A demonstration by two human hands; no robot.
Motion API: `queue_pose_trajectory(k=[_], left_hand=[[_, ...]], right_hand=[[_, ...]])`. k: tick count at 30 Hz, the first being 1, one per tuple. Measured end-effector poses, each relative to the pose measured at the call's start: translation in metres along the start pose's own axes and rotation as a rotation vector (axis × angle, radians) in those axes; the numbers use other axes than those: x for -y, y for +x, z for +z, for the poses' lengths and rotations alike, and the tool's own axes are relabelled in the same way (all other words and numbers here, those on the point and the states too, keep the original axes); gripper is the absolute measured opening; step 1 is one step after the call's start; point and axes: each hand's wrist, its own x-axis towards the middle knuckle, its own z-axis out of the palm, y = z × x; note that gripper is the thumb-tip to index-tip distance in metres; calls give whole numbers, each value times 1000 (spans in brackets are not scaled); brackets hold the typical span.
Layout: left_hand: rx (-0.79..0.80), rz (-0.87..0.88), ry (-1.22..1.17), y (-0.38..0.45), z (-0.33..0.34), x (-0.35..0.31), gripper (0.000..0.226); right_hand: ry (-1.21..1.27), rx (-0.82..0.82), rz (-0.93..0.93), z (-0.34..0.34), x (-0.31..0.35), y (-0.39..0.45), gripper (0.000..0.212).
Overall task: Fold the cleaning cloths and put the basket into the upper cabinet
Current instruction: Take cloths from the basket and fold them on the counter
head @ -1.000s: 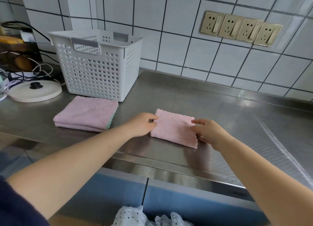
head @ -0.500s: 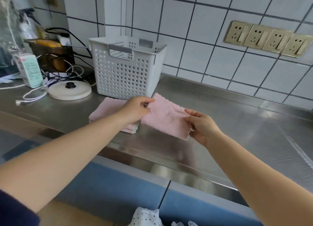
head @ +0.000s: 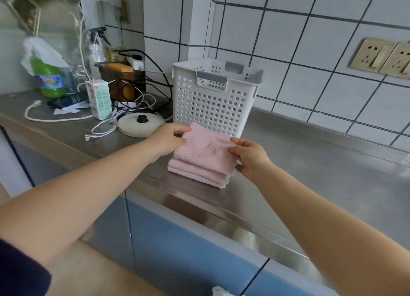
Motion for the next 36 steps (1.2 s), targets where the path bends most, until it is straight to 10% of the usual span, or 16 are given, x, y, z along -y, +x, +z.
queue_pose_trajectory(k=[8,14,21,31,36], left_hand=[[14,-28,39,5,3,15,43],[-105,201,383,12,10,9,47],[275,322,805,19,40,-10,48],[400,114,767,21,40,10,54],[211,100,551,14,24,2,50]], right_hand=[[-58,-32,19,6,-11,7,26],[-675,-222,-355,7,-24,16,44],[-1165,14,-419,29,-28,20,51],[-1195,61,-239,23,-42,17,62],[-880,-90,-201,18,-29,9,63]])
